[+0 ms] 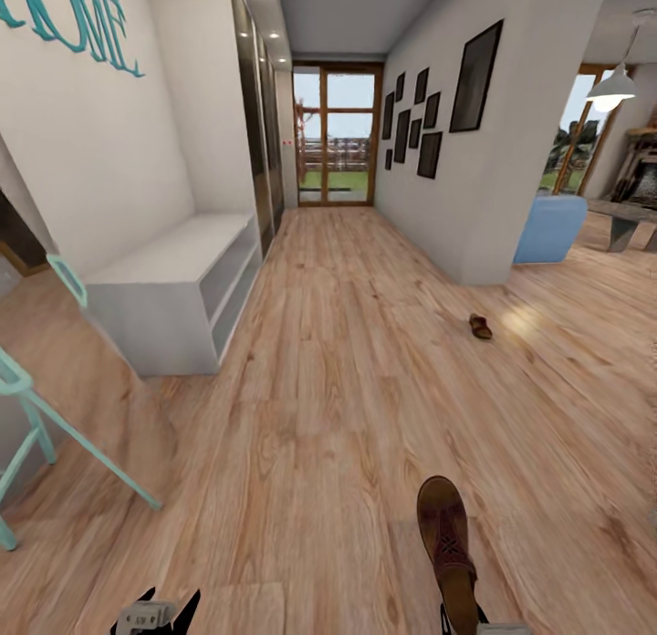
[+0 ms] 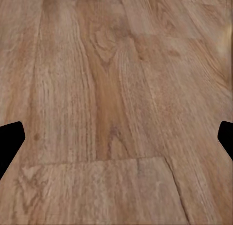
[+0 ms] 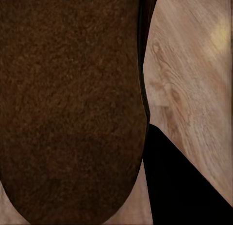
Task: Pick up the two gym shoes and the two sandals from the corridor floor and place them onto the hallstand (shoe rack) in the corridor, making sure they are on the rack and not on the floor. Arrange them so the two gym shoes are next to each other and the two sandals are next to each other.
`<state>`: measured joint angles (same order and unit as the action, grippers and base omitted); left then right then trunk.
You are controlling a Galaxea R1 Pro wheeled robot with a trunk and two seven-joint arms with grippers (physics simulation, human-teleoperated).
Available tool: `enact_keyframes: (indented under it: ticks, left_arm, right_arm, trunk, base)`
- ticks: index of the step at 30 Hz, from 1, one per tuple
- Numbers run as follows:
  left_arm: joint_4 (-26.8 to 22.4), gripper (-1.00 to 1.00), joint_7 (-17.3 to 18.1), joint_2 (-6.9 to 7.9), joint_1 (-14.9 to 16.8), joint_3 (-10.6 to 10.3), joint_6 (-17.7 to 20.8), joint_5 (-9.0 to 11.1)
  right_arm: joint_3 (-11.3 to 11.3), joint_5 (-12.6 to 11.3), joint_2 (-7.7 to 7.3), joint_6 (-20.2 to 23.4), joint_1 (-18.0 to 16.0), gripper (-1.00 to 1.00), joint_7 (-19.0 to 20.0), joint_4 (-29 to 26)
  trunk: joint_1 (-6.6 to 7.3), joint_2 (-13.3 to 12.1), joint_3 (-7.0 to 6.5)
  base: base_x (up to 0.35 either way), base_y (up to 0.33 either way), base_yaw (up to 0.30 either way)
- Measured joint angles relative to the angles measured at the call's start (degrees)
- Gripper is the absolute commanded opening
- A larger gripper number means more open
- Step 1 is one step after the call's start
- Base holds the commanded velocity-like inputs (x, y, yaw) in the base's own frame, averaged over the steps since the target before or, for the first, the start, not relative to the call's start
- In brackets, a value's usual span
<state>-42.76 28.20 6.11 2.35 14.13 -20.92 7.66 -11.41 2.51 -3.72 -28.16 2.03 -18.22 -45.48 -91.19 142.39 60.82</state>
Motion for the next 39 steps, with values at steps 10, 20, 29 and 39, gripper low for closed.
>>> enact_keyframes:
  ticks: [10, 20, 29, 39]
  left_arm:
    - [0.0, 1.0, 0.0, 0.01, 0.0, 0.0, 0.0, 0.0]
    - [0.7, 1.0, 0.0, -0.01, 0.0, 0.1, 0.0, 0.0]
    - [1.5, 1.0, 0.0, 0.04, 0.0, 0.2, 0.0, 0.0]
    - [1.5, 1.0, 0.0, 0.03, 0.0, 0.2, 0.0, 0.0]
  right_arm:
    - [0.0, -0.1, 0.0, 0.0, 0.0, -1.0, 0.0, 0.0]
    - [0.1, -0.1, 0.0, 0.0, 0.0, -1.0, -0.1, 0.0]
    - [0.1, -0.1, 0.0, 0.0, 0.0, -1.0, -0.2, 0.0]
    - [0.1, -0.1, 0.0, -0.1, 0.0, -1.0, -0.2, 0.0]
  trunk:
    - [0.0, 0.0, -0.16]
    - [0.0, 0.0, -0.16]
    - [0.0, 0.0, -0.17]
    - [0.0, 0.0, -0.72]
  base:
    - [0.34, 0.0, -0.044]
    - [0.34, 0.0, 0.0]
    - [0.34, 0.0, -0.004]
    - [0.34, 0.0, -0.149]
